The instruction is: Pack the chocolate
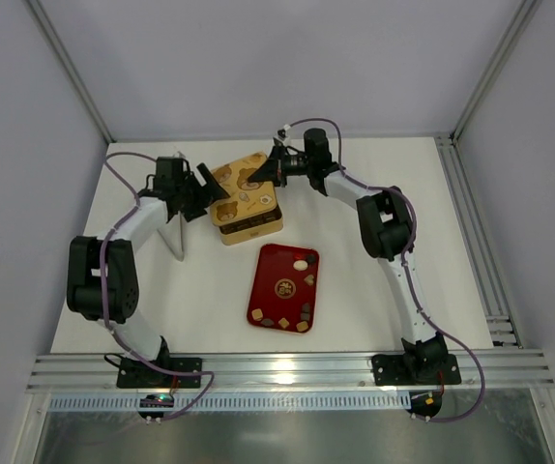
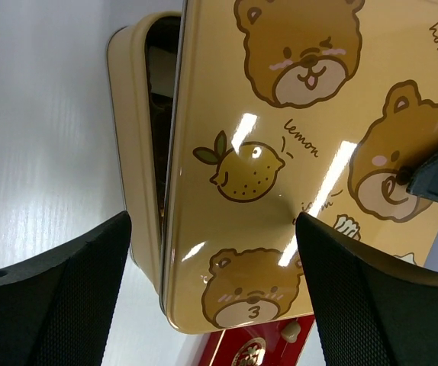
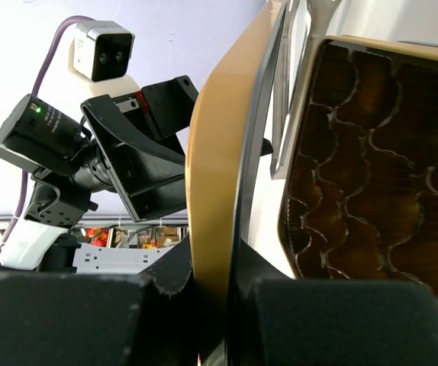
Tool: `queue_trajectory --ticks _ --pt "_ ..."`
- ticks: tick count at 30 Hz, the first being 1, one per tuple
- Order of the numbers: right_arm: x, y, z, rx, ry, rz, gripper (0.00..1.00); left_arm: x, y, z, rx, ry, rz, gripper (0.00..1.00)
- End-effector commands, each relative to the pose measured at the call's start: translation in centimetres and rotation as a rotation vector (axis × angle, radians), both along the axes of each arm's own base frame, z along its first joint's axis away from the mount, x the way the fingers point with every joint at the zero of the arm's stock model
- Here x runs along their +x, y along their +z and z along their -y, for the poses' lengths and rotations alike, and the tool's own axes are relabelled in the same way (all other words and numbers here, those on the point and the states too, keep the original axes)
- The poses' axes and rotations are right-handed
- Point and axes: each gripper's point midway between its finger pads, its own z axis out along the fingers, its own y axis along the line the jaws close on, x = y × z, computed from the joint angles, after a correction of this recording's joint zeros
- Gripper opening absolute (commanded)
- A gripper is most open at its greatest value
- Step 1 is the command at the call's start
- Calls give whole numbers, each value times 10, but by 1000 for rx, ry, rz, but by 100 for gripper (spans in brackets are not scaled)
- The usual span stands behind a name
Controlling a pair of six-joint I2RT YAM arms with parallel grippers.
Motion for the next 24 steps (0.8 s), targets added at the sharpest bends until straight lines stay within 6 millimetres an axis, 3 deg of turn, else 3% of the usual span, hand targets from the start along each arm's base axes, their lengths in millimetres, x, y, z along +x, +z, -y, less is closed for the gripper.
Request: queue_trajectory --ticks 1,9,24 --pt "-1 9 4 28 23 37 9 13 1 10 -45 -19 57 86" --pt "1 -5 9 -1 16 21 14 12 -8 13 -63 -24 44 84" --pt "1 -19 20 -67 -7 15 38 10 -20 16 -66 -33 16 82"
